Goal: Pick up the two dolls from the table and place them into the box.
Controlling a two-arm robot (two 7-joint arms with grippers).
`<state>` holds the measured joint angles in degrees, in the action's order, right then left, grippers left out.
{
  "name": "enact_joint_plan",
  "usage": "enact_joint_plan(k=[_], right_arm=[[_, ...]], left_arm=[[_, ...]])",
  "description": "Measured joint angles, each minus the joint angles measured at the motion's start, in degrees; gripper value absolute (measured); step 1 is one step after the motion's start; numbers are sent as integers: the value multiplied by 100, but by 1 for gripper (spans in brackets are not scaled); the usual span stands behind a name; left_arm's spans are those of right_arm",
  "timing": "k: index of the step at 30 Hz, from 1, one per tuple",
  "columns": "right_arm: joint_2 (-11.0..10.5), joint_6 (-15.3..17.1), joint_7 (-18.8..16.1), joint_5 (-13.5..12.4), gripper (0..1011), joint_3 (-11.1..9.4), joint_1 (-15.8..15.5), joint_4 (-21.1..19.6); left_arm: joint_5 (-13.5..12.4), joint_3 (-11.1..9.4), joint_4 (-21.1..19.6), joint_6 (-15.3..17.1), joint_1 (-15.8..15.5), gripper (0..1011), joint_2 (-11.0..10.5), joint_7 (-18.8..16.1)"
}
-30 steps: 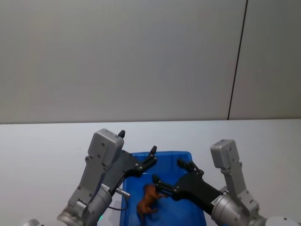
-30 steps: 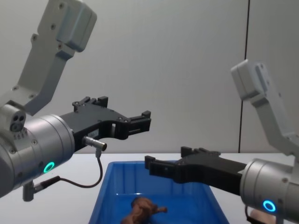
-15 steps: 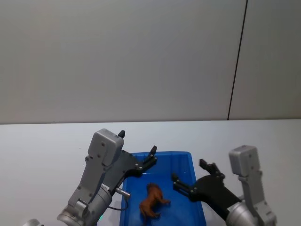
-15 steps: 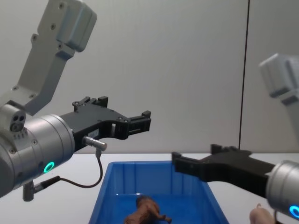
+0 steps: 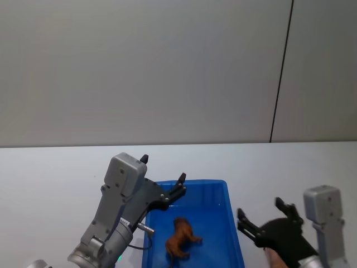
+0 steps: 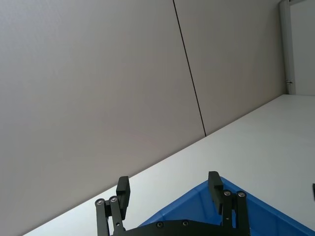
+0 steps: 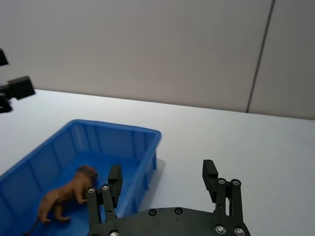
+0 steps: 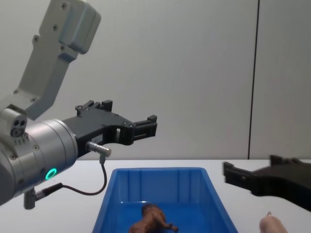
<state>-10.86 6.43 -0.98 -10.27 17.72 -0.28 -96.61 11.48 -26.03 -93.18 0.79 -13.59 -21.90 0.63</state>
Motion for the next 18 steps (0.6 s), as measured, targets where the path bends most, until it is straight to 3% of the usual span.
enact_joint_plan(k=[8, 18], right_arm=[[-129, 218, 513, -56, 1001, -64, -321, -274], [-187, 406, 699, -144, 1001, -108, -504, -312]], left_arm=[[0, 0, 0, 0, 0, 1001, 0, 0], [0, 0, 0, 0, 0, 1001, 0, 0]])
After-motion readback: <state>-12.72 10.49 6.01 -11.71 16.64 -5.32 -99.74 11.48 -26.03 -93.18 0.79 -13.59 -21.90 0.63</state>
